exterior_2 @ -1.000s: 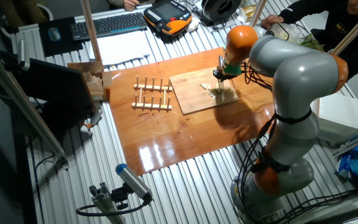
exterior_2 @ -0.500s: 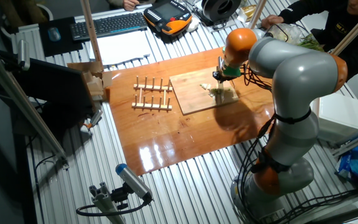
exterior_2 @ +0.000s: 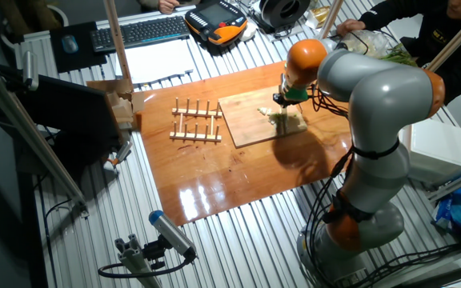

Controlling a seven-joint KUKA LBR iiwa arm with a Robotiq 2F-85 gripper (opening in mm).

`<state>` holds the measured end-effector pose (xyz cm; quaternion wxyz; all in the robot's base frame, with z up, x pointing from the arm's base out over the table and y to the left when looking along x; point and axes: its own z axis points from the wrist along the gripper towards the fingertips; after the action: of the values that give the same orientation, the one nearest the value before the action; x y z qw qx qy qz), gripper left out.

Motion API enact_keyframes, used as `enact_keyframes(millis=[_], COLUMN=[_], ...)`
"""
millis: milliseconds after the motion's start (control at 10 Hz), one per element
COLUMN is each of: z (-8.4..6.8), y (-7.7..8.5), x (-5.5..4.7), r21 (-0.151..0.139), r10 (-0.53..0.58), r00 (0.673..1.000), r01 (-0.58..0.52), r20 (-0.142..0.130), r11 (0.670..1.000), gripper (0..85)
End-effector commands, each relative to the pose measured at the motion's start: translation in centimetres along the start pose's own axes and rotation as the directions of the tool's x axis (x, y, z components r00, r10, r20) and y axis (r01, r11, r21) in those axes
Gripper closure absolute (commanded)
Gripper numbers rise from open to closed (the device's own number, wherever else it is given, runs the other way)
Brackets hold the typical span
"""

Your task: Chop the scallions

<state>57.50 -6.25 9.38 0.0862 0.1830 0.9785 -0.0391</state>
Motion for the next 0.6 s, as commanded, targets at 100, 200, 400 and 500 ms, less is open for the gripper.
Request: enact_keyframes(millis=[100,200,400,500], z=[0.28,0.37,0.48,0.63], y=[0.08,0.13,0.27,0.4], x=[0.12,0.19,0.46,0.7], r21=[-0.006,-0.011,-0.011,-0.018], r10=[0.005,0.008,0.015,0.021], r00=[1.0,1.0,1.0,1.0], r01=[-0.005,-0.008,-0.015,-0.021], r20=[0.003,0.003,0.008,0.009], r11=[1.0,1.0,1.0,1.0], gripper=[85.0,85.0,85.0,85.0])
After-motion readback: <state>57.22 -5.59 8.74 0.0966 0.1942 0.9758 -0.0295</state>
